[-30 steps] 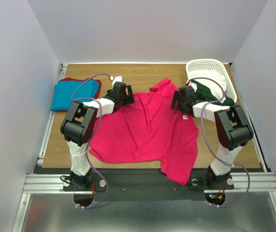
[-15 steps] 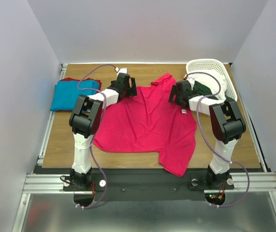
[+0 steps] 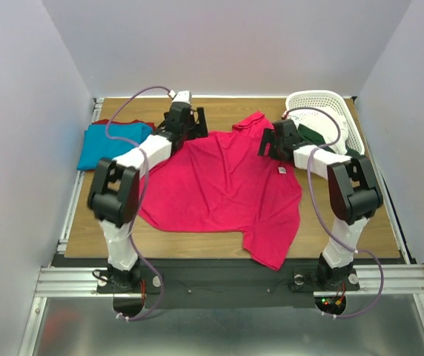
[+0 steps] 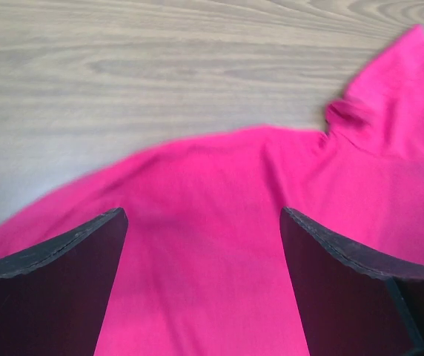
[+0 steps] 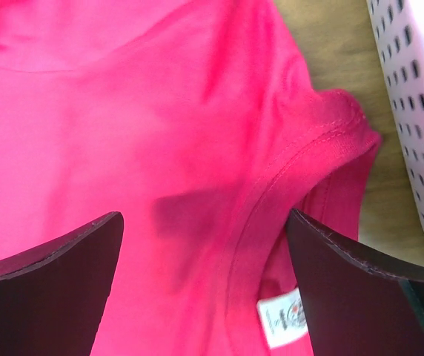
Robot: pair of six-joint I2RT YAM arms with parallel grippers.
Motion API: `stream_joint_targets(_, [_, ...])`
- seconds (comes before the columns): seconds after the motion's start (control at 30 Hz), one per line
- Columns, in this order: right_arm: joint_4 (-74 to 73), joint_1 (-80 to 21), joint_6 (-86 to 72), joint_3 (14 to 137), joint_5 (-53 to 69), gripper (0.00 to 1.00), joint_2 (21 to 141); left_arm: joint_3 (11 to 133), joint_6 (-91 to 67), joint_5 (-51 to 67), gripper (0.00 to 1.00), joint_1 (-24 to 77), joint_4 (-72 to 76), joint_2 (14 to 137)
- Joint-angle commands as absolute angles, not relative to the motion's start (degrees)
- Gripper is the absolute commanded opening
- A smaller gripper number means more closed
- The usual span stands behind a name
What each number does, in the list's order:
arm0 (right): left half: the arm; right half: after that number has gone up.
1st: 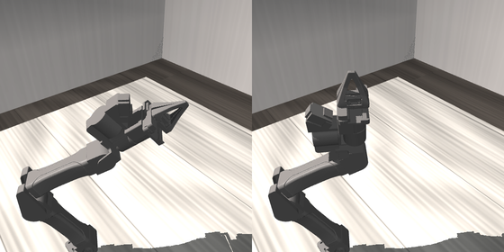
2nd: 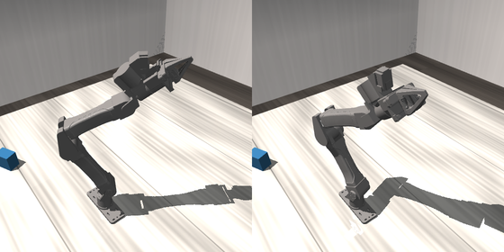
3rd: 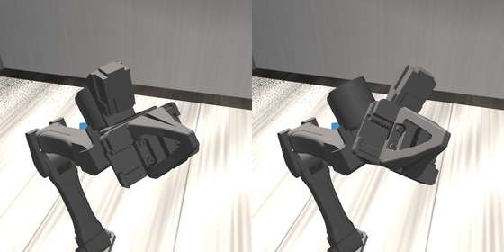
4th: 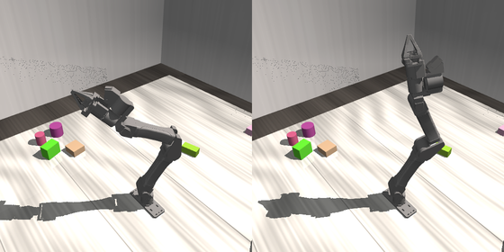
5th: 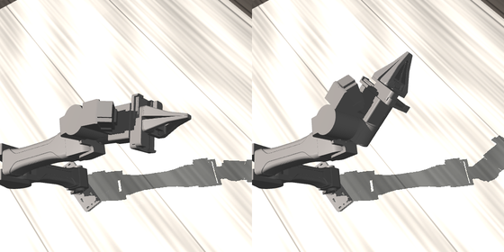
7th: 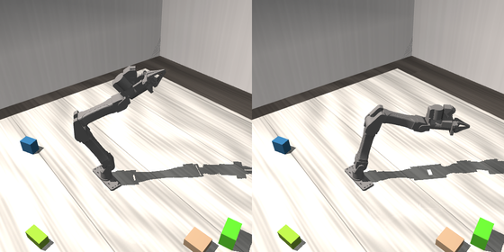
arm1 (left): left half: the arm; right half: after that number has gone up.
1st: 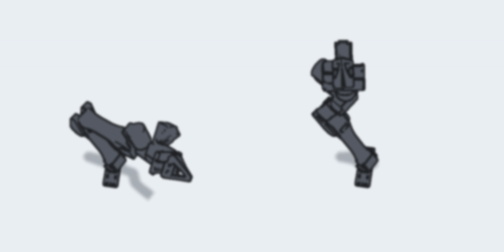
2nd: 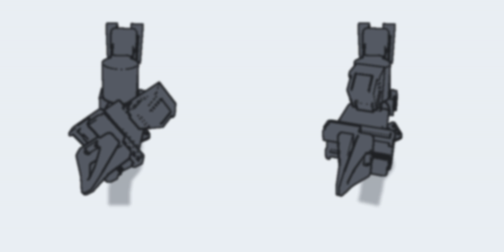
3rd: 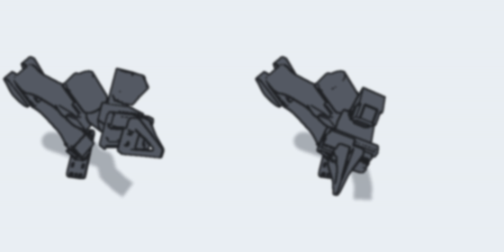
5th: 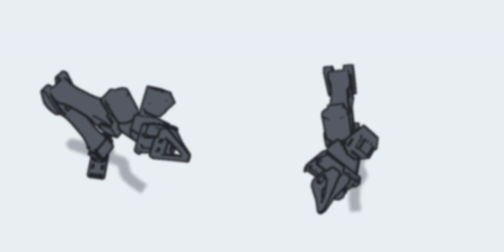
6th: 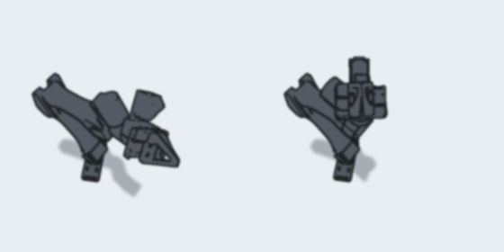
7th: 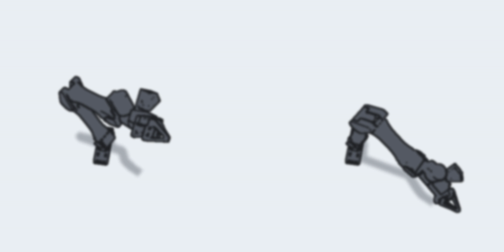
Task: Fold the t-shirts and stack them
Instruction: Flatten the tshirt out, then fold the tshirt
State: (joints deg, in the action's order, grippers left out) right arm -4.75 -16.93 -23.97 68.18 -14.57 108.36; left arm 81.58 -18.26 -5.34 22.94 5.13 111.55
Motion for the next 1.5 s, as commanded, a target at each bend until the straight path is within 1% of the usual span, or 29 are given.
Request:
stream_joint_targets(0.0, [-4.13,-16.7,-23.46,65.31,-10.03,0.96,99.59,71.14,-21.7,-12.55,0.96,23.55,7.47,91.79])
stream_joint_targets(0.03, [-4.13,-16.79,-23.73,64.43,-9.15,0.95,97.49,65.1,-24.23,-16.48,0.96,23.55,6.69,86.71])
stream_joint_targets(0.1, [-3.96,-16.79,-23.99,61.45,-8.53,0.95,95.46,59.7,-27.41,-20.98,0.96,23.55,4.58,82.37])
stream_joint_targets(0.13, [-3.87,-16.79,-23.99,60.74,-8.09,0.95,94.67,54.89,-30.47,-24.4,0.96,23.55,2.4,78.7])
stream_joint_targets(0.2, [-3.78,-16.79,-23.64,58.9,-7.3,0.95,92.91,48.56,-33.38,-26.88,0.96,23.47,0.1,75.6])
stream_joint_targets(0.4, [-3.08,-16.79,-23.82,55.99,-6.07,0.95,90.53,39.39,-45.07,-35.5,0.96,23.55,-7.2,68.21])
stream_joint_targets(0.43, [-2.99,-16.79,-23.82,55.2,-6.06,0.95,89.83,37.9,-49.35,-37.77,0.96,23.47,-10.08,66.81])
stream_joint_targets(0.57, [-2.55,-16.79,-23.47,54.14,-6.68,0.95,88.51,31.92,-54.66,-37.18,0.95,23.38,-10.11,61.2])
stream_joint_targets(0.63, [-2.46,-16.79,-23.47,53.7,-6.68,0.95,88.07,29.02,-58.87,-36.48,0.91,22.76,-10.54,59.16])
stream_joint_targets(0.7, [-2.37,-16.79,-23.38,53.26,-6.59,0.95,87.54,27.34,-62.57,-36.82,0.87,22.59,-12.64,56.87])
stream_joint_targets(0.93, [-1.85,-16.79,-23.47,52.74,-6.24,0.95,87.71,23.92,-68.89,-37.36,0.83,21.54,-15.9,52.74])
stream_joint_targets(1.13, [-1.58,-16.79,-23.29,52.29,-7.03,0.95,87.54,20.04,-69.7,-34.28,0.76,17.14,-16.61,48.17])
stream_joint_targets(1.2, [-1.58,-16.79,-23.38,52.38,-6.68,0.95,87.71,19.43,-69.17,-33.93,0.76,16.09,-16.61,46.59])
stream_joint_targets(1.23, [-1.58,-16.79,-23.38,52.38,-6.59,0.95,87.8,18.99,-69.17,-33.84,0.73,15.74,-16.87,46.23])
stream_joint_targets(1.37, [-1.41,-16.79,-23.47,52.47,-6.68,0.95,88.24,17.76,-68.2,-31.3,0.66,14.15,-15.91,45.61])
stream_joint_targets(1.4, [-1.32,-16.79,-23.47,52.38,-6.68,0.95,88.33,17.58,-67.94,-30.85,0.62,13.72,-15.39,45.7])
stream_joint_targets(1.47, [-1.23,-16.79,-23.47,52.38,-6.77,0.95,88.42,17.31,-67.85,-29.54,0.6,13.62,-15.03,45.79])
